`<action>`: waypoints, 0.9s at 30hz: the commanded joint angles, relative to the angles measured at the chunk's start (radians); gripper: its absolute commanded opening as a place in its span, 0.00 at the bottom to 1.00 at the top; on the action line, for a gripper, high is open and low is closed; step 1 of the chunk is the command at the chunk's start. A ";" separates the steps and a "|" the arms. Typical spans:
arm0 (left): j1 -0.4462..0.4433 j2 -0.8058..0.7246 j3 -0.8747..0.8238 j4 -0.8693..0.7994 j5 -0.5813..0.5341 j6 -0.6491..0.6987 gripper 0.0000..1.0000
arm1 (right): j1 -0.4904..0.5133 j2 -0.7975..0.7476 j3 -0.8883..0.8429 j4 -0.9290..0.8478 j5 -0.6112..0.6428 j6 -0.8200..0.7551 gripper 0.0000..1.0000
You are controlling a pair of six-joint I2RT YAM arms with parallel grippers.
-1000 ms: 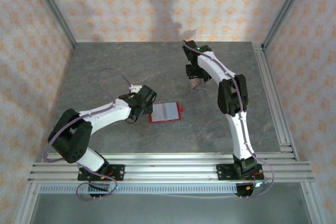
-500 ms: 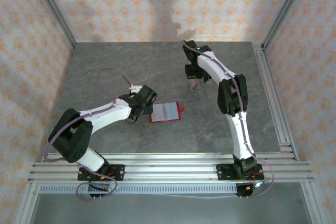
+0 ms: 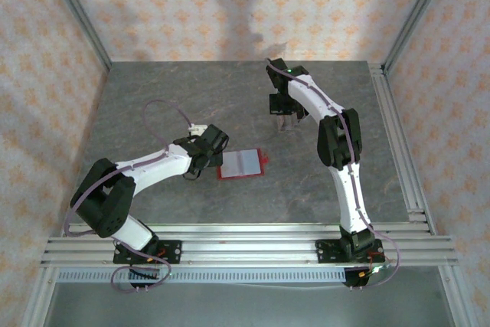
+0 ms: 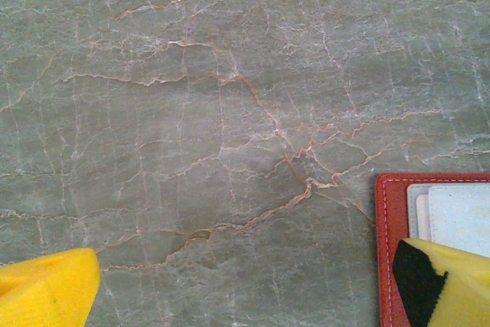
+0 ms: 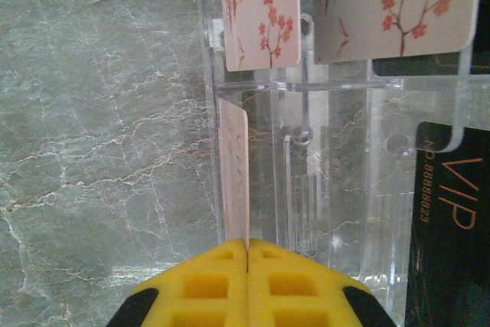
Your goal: Put the credit cards into the card holder
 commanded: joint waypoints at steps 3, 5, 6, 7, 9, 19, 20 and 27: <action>0.011 0.006 0.015 -0.002 -0.017 0.013 1.00 | -0.003 -0.007 0.024 -0.022 -0.006 -0.012 0.00; 0.012 0.004 0.017 -0.004 -0.016 0.014 1.00 | -0.004 -0.010 0.034 -0.027 -0.010 -0.015 0.00; 0.012 0.004 0.020 -0.006 -0.016 0.015 1.00 | -0.004 -0.014 0.039 -0.030 -0.013 -0.015 0.00; 0.012 0.003 0.021 -0.006 -0.016 0.015 1.00 | -0.004 -0.020 0.039 -0.030 -0.017 -0.014 0.00; 0.012 0.001 0.023 -0.012 -0.018 0.015 1.00 | -0.005 -0.043 0.039 -0.026 -0.028 -0.011 0.00; 0.012 -0.023 0.026 -0.040 -0.028 0.022 1.00 | -0.006 -0.138 0.047 -0.023 -0.066 0.000 0.00; 0.011 -0.026 0.026 -0.043 -0.029 0.022 1.00 | -0.006 -0.152 0.041 -0.019 -0.069 0.001 0.00; 0.012 -0.049 0.027 -0.059 -0.009 0.032 1.00 | -0.005 -0.278 -0.072 0.044 -0.144 0.034 0.00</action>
